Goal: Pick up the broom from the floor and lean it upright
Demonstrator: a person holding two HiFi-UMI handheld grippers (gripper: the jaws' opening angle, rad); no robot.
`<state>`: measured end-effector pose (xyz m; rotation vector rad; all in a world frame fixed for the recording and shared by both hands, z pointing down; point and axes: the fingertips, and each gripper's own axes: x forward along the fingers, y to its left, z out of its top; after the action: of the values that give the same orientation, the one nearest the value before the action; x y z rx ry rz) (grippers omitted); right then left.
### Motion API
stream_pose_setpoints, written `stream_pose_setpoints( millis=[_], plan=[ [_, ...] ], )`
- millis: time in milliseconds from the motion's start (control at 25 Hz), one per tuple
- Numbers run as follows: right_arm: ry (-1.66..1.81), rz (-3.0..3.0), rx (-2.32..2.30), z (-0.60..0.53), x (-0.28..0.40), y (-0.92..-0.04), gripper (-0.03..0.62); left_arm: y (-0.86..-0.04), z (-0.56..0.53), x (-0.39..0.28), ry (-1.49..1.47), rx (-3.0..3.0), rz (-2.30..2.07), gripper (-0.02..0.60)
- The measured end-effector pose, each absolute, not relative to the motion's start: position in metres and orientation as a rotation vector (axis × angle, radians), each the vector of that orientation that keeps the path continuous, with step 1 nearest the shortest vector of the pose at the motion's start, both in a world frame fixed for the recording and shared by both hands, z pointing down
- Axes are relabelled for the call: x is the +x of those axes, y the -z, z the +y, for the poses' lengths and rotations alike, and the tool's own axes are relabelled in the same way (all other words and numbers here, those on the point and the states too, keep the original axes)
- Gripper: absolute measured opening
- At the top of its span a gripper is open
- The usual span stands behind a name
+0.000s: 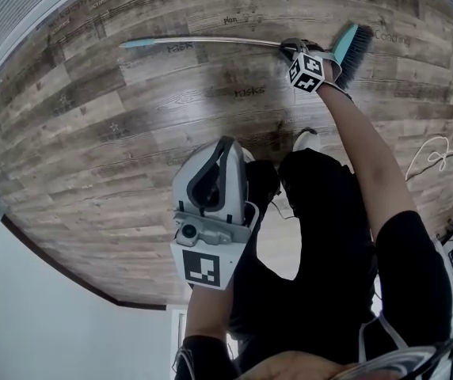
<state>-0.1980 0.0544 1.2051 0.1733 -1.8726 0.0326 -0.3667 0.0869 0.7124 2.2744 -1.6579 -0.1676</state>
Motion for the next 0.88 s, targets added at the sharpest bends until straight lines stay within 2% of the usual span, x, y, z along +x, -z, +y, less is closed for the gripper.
stream_pose_setpoints(
  millis=[120, 200, 400, 560, 880],
  plan=[
    [-0.096, -1.821, 0.189, 0.055, -0.197, -1.213, 0.152, -0.712, 0.089, -0.369, 0.184, 2.264, -1.657, 0.02],
    [-0.151, -1.782, 0.175, 0.06, -0.195, -1.221, 0.152, -0.709, 0.09, -0.372, 0.227, 2.24, -1.648, 0.02],
    [-0.148, -1.775, 0.072, 0.061, -0.197, -1.223, 0.087, -0.706, 0.088, -0.379, 0.213, 2.245, -1.655, 0.02],
    [-0.151, -1.781, 0.1, 0.069, -0.193, -1.206, 0.08, -0.705, 0.089, -0.374, 0.15, 2.242, -1.659, 0.02],
    [-0.344, -1.951, 0.35, 0.071, -0.208, -1.071, 0.077, -0.741, 0.147, -0.375, 0.018, 2.018, -1.67, 0.02]
  ],
)
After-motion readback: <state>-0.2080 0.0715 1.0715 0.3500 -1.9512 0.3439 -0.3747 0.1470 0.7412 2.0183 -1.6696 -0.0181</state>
